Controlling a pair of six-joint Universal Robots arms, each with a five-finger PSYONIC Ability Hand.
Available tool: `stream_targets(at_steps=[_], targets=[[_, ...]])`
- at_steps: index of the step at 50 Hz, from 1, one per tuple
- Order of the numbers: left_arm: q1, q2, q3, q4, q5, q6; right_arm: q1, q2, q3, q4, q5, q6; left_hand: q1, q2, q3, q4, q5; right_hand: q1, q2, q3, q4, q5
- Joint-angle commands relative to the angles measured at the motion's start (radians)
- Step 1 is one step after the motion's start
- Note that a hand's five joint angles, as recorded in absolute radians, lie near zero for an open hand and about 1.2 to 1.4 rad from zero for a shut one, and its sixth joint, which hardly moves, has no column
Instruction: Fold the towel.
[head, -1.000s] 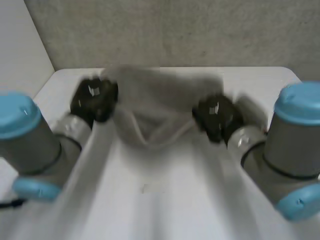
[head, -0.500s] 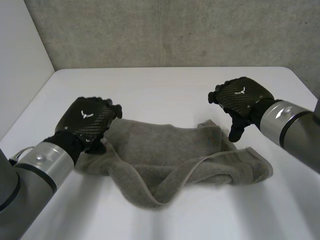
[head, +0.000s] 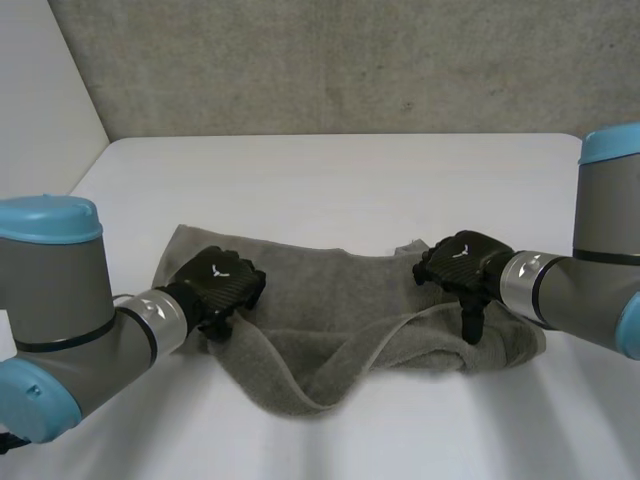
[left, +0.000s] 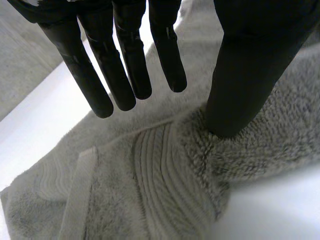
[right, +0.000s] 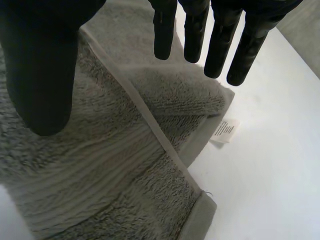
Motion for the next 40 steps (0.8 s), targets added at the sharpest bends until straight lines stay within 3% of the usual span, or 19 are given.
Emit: stream_targets(at_steps=[1, 4, 7, 9, 10, 11, 12, 18, 24, 27, 28, 29, 31, 32, 34, 40], targets=[[0.004, -0.023, 0.017, 0.0, -0.007, 0.052, -0.017, 0.061, -0.009, -0.049, -0.006, -0.01, 0.149, 0.15, 0.149, 0.149, 0.151, 0.226, 0.171, 0.194, 0.2, 0.179], [0.009, -0.035, 0.02, -0.001, -0.007, 0.055, -0.02, 0.073, -0.011, -0.046, -0.007, -0.018, 0.152, 0.152, 0.152, 0.152, 0.154, 0.27, 0.216, 0.238, 0.245, 0.224], [0.019, -0.042, 0.017, -0.003, -0.007, 0.055, -0.022, 0.096, -0.006, -0.039, -0.006, -0.064, 0.234, 0.235, 0.234, 0.234, 0.236, 0.516, 0.462, 0.484, 0.491, 0.47], [0.021, -0.042, 0.012, -0.001, -0.007, 0.055, -0.022, 0.101, -0.005, -0.037, -0.006, -0.077, 0.441, 0.442, 0.442, 0.442, 0.443, 0.645, 0.59, 0.613, 0.619, 0.598], [0.021, -0.042, 0.012, -0.001, -0.007, 0.055, -0.022, 0.101, -0.005, -0.037, -0.006, -0.078, 0.443, 0.443, 0.443, 0.443, 0.444, 0.646, 0.592, 0.614, 0.621, 0.6], [0.021, -0.042, 0.014, -0.001, -0.007, 0.056, -0.022, 0.101, -0.009, -0.035, -0.007, -0.09, 0.623, 0.623, 0.623, 0.623, 0.624, 0.841, 0.786, 0.809, 0.815, 0.794], [0.021, -0.04, 0.017, -0.001, -0.007, 0.056, -0.022, 0.099, -0.015, -0.037, -0.007, -0.096, 0.659, 0.66, 0.659, 0.659, 0.661, 1.064, 1.009, 1.032, 1.038, 1.017], [0.024, -0.023, 0.06, 0.007, -0.006, 0.056, -0.007, 0.087, -0.121, -0.055, -0.007, -0.052, 0.66, 0.66, 0.66, 0.66, 0.661, 1.091, 1.037, 1.059, 1.066, 1.045], [0.024, 0.001, 0.273, 0.022, -0.024, 0.039, -0.007, 0.075, -0.262, -0.105, 0.005, 0.051, 0.66, 0.66, 0.66, 0.66, 0.661, 1.091, 1.037, 1.059, 1.066, 1.045], [0.023, 0.001, 0.445, 0.081, -0.078, 0.004, -0.002, 0.049, -0.397, -0.243, 0.051, 0.18, 0.66, 0.66, 0.66, 0.66, 0.661, 1.091, 1.037, 1.059, 1.066, 1.045], [0.023, 0.001, 0.533, 0.132, -0.119, -0.036, -0.002, 0.017, -0.438, -0.35, 0.103, 0.256, 0.66, 0.66, 0.66, 0.66, 0.661, 1.091, 1.037, 1.059, 1.066, 1.045], [0.023, 0.001, 0.534, 0.132, -0.119, -0.036, -0.002, 0.016, -0.439, -0.351, 0.103, 0.257, 0.66, 0.66, 0.66, 0.66, 0.661, 1.091, 1.037, 1.059, 1.066, 1.045], [0.029, 0.006, 0.665, 0.261, -0.206, -0.137, -0.007, -0.075, -0.439, -0.596, 0.202, 0.387, 0.66, 0.66, 0.66, 0.66, 0.661, 1.091, 1.037, 1.059, 1.066, 1.045], [0.029, 0.006, 0.666, 0.261, -0.207, -0.137, -0.007, -0.076, -0.439, -0.597, 0.203, 0.387, 0.66, 0.66, 0.66, 0.66, 0.661, 1.091, 1.037, 1.059, 1.066, 1.045], [0.064, 0.04, 0.707, 0.388, -0.266, -0.217, -0.01, -0.163, -0.375, -0.765, 0.244, 0.438, 0.66, 0.66, 0.66, 0.66, 0.661, 1.091, 1.037, 1.059, 1.066, 1.045], [0.09, 0.093, 0.649, 0.471, -0.279, -0.303, -0.008, -0.238, -0.249, -0.813, 0.22, 0.436, 0.66, 0.66, 0.66, 0.66, 0.661, 1.091, 1.037, 1.059, 1.066, 1.045]])
